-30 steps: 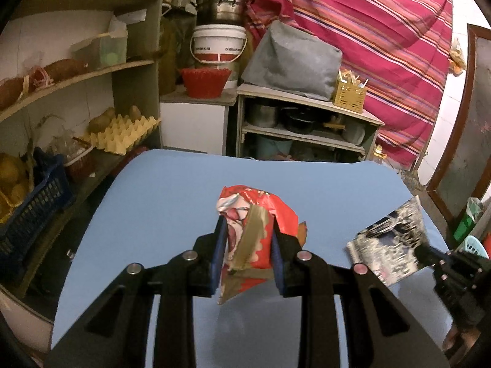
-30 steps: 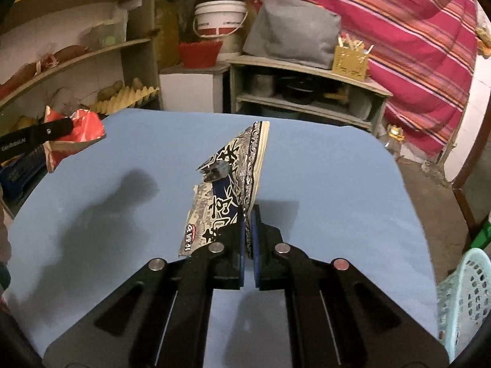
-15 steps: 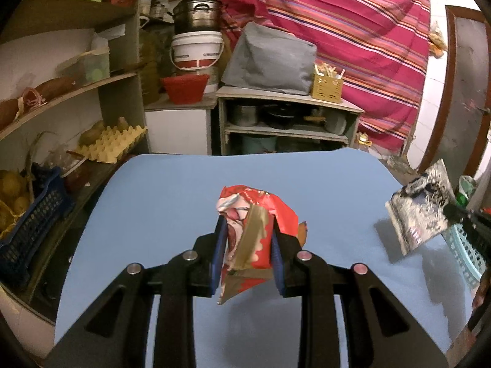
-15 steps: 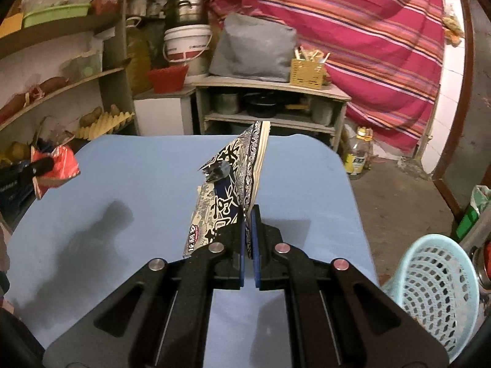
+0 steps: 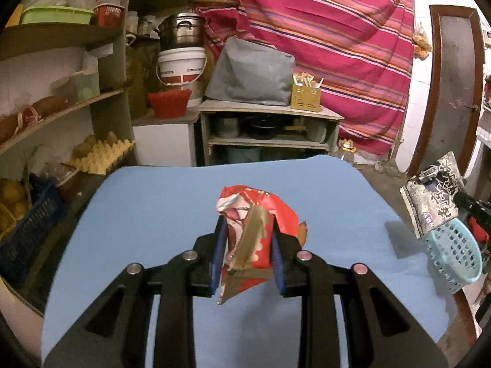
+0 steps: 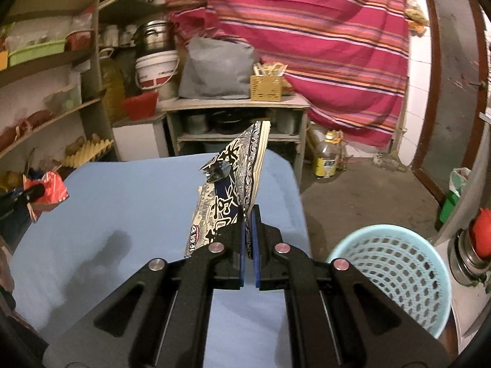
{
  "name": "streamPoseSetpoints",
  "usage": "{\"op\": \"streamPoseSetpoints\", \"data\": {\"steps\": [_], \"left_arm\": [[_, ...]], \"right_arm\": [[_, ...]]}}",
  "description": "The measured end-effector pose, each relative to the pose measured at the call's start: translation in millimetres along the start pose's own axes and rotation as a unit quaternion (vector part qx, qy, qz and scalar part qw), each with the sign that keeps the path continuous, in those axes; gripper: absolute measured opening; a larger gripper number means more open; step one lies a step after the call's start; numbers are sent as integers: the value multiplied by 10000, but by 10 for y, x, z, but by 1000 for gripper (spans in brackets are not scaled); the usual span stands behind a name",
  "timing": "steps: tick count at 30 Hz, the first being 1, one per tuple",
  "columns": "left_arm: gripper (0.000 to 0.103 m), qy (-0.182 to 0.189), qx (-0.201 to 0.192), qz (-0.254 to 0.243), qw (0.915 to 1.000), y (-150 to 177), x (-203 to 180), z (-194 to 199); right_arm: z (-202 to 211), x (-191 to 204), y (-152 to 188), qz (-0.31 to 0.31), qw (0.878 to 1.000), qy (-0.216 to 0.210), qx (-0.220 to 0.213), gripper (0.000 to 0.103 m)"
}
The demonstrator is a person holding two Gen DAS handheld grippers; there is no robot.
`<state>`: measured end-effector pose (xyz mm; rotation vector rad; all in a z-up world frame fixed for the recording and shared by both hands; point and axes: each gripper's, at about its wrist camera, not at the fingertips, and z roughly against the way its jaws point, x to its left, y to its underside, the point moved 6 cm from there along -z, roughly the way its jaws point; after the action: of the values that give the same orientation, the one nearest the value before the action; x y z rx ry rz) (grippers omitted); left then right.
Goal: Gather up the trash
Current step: 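Carry the red wrapper and printed packet over the basket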
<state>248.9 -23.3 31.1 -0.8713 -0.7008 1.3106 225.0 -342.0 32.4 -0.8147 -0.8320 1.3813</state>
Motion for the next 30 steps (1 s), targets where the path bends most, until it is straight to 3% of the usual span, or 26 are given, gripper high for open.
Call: {"op": "streamPoseSetpoints", "data": {"steps": [9,19,30], "left_arm": [[27,349,-5,-186,9992,-43,-744,50],[27,660,-54,-419,9969,-122,-1516,88],[27,831,13,-573,9949,-62,-2021,79]], "right_arm": [[332,-661,72,-337,9985,403,-133,5],[644,-1327,386,-555,9946,873,-44,5],[868,-1949,623,-937,9867,1330,-43,5]]}}
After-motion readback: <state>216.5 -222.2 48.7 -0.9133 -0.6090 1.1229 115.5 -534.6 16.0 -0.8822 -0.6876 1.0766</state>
